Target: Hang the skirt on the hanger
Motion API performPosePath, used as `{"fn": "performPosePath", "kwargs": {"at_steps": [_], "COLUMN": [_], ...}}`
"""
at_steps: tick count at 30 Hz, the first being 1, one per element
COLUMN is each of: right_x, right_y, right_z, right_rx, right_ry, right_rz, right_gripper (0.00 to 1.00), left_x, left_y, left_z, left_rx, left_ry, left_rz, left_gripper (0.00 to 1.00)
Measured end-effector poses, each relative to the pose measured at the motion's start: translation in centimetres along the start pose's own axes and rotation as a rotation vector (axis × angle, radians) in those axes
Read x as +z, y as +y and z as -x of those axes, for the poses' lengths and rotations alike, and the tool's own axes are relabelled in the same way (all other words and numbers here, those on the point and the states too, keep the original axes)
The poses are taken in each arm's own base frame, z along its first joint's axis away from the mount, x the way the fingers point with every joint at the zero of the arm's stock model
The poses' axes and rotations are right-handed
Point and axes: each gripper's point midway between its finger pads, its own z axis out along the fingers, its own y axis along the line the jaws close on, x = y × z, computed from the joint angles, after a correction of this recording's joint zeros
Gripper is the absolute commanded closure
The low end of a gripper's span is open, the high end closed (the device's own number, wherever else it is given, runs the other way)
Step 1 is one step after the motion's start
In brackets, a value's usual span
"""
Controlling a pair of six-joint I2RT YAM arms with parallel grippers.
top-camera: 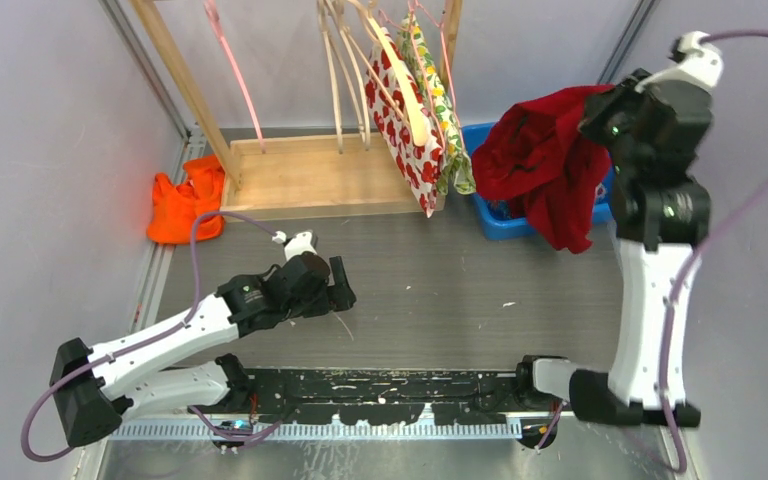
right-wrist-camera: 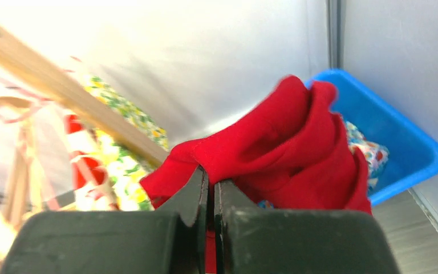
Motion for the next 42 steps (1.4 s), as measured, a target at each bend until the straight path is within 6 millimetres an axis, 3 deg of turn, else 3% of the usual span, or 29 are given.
{"fn": "performPosePath", "kwargs": {"at_steps": [3,6,10,14,17,24,31,38,42], "right_x": [-5.6,-10.7,-16.2,-19.3,-19.6,-16.3,-15.2,-17.0,-17.9], "right_y": [1.3,2.7,4.8,6.6,7.5,10.3,12.5,14.4,15.6], "right_z": [3.1,4.9,5.8,4.7,2.5,-3.5,-5.3,-6.3,-8.1], "right_rx": [0.025,0.052,0.089,0.13,0.166,0.32,0.426,0.422,0.399], "right_ry": [-0.095,-0.156,-0.184,-0.143,-0.055,0.251,0.411,0.484,0.554], "right_rz": [0.089,0.191,0.348,0.486,0.558,0.715,0.846,0.987,1.042], "right_gripper": [0.99,0.99,0.99,0.99,0.99,0.99,0.99,0.99,0.99], "left_x": [-0.3,-0.6,-1.5,-2.6,-3.6,-4.7,-5.0,-5.2,-5.6], "left_y": [0.0,0.0,0.1,0.2,0.4,0.4,0.2,-0.2,-2.4], "left_z": [0.1,0.2,0.5,0.9,1.1,1.0,0.7,1.3,2.9], "left_rx": [-0.003,-0.005,-0.001,-0.007,-0.011,0.005,0.021,0.024,0.004], "left_ry": [-0.006,-0.012,-0.031,-0.053,-0.07,-0.067,-0.053,-0.077,-0.14], "left_rz": [-0.009,-0.018,-0.046,-0.08,-0.106,-0.142,-0.167,-0.185,-0.267], "left_gripper": [0.1,0.1,0.1,0.1,0.1,0.1,0.1,0.08,0.07]}}
